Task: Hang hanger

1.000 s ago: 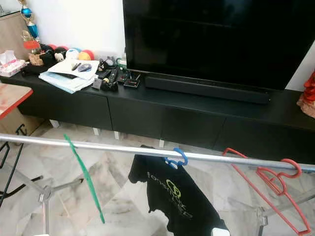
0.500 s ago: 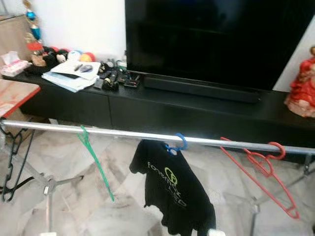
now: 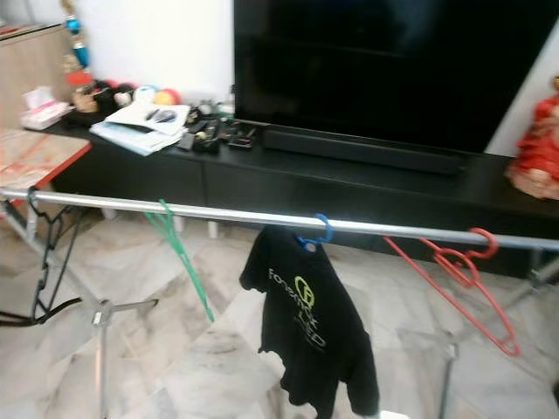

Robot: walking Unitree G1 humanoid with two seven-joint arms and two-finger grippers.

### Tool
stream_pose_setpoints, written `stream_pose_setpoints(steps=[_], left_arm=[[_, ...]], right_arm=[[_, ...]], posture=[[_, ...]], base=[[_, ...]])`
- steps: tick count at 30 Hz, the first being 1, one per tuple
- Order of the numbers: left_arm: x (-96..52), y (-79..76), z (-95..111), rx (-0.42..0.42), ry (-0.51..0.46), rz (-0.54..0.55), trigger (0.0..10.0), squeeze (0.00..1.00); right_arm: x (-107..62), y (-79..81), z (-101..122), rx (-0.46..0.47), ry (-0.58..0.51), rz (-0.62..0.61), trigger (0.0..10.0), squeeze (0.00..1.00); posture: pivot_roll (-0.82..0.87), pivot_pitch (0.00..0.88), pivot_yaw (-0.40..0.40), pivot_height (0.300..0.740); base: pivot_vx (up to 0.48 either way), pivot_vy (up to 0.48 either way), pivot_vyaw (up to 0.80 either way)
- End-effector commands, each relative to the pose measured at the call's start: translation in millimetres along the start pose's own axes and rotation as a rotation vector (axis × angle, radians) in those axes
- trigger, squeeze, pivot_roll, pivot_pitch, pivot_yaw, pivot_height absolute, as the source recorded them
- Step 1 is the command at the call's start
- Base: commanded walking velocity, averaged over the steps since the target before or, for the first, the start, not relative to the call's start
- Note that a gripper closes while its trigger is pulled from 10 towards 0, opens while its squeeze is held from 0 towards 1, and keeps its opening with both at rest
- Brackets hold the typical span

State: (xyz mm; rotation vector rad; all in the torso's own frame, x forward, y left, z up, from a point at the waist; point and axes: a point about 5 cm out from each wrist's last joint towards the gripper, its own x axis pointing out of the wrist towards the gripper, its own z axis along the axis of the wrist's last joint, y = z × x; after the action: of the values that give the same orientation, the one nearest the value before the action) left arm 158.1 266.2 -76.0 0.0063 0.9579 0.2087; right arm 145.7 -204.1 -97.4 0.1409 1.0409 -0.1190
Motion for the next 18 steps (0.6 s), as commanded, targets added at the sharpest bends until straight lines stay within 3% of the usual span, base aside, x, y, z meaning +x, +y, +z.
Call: stream_pose_setpoints(steps=[1, 10, 18], left_arm=[[-4.2, 2.0, -21, -0.014, 0.064, 0.007, 10.0, 0.0], [-4.8, -4.6, -27, -0.019, 0.078, 0.0, 10.0, 0.0], [-3.5, -15.9, -28, -0.019, 0.078, -0.012, 10.0, 0.0]], right_arm=[[2.4, 1.3, 18, -0.02, -0.049, -0.004, 10.0, 0.0], [2.8, 3.3, 18, -0.022, -0.044, -0.005, 10.0, 0.0], [-0.7, -11.7, 12, -0.018, -0.037, -0.021, 10.0, 0.0]], posture=[[0.04, 0.0, -0.056, 0.74], [0.04, 0.0, -0.058, 0.74], [0.04, 0.0, -0.058, 0.74]], base=[[-0.27, 0.0, 0.0], [-0.27, 0.0, 0.0], [-0.28, 0.0, 0.0]])
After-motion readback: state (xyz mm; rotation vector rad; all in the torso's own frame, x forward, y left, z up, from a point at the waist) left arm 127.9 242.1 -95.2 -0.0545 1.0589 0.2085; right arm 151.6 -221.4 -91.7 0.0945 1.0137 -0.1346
